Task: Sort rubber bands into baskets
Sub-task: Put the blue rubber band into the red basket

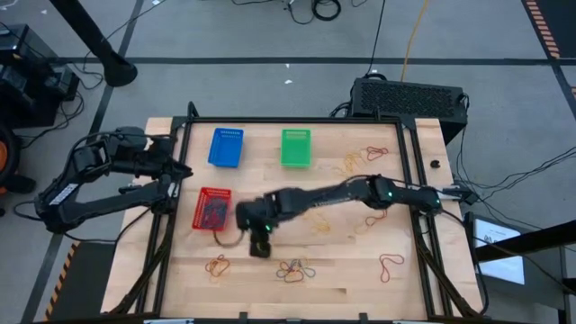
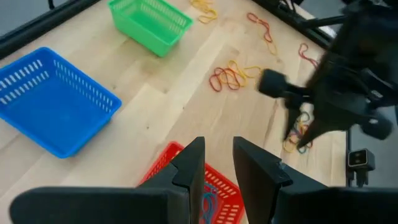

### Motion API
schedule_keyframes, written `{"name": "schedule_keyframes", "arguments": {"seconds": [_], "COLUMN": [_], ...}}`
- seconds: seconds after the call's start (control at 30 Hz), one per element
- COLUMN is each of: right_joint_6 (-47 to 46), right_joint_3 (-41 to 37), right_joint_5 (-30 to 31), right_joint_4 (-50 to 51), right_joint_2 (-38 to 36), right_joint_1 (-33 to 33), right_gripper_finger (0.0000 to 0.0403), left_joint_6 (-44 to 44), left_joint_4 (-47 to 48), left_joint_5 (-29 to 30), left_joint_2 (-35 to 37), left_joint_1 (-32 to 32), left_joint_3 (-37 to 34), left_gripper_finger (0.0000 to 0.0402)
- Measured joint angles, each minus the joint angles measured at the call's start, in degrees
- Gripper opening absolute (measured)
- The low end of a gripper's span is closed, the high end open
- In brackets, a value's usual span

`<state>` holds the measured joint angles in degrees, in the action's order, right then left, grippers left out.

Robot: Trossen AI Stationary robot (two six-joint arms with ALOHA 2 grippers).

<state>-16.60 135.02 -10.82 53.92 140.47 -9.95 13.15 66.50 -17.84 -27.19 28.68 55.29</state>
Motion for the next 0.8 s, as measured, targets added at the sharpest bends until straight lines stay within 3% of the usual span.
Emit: {"name": "schedule_keyframes", "arguments": {"seconds": [0.23,0.43,0.7,0.8], "right_joint_6": [-5.1,-6.03,-18.56,-21.57], "right_joint_3": [-0.09,-0.07,-0.07,-0.43], "right_joint_5": [0.41,4.13,13.62,14.06], "right_joint_4": [18.81,17.25,23.44,25.24], "right_joint_2": [-0.73,0.53,0.67,0.67], "right_joint_1": [-9.19,-15.52,-19.33,-19.95], "right_gripper_finger": [0.0109,0.0109,0.0109,0.0109], "left_joint_6": [4.32,7.2,9.08,10.28], "left_joint_4": [-8.67,-14.57,-21.79,-23.85], "left_joint_5": [-7.42,-9.82,-9.03,-7.44], "left_joint_2": [5.59,5.77,4.18,2.84], "left_joint_1": [-1.64,-4.5,-10.05,-12.59], "left_joint_3": [-8.17,-11.27,-13.47,-14.51], "left_gripper_finger": [0.009,0.009,0.009,0.009]}}
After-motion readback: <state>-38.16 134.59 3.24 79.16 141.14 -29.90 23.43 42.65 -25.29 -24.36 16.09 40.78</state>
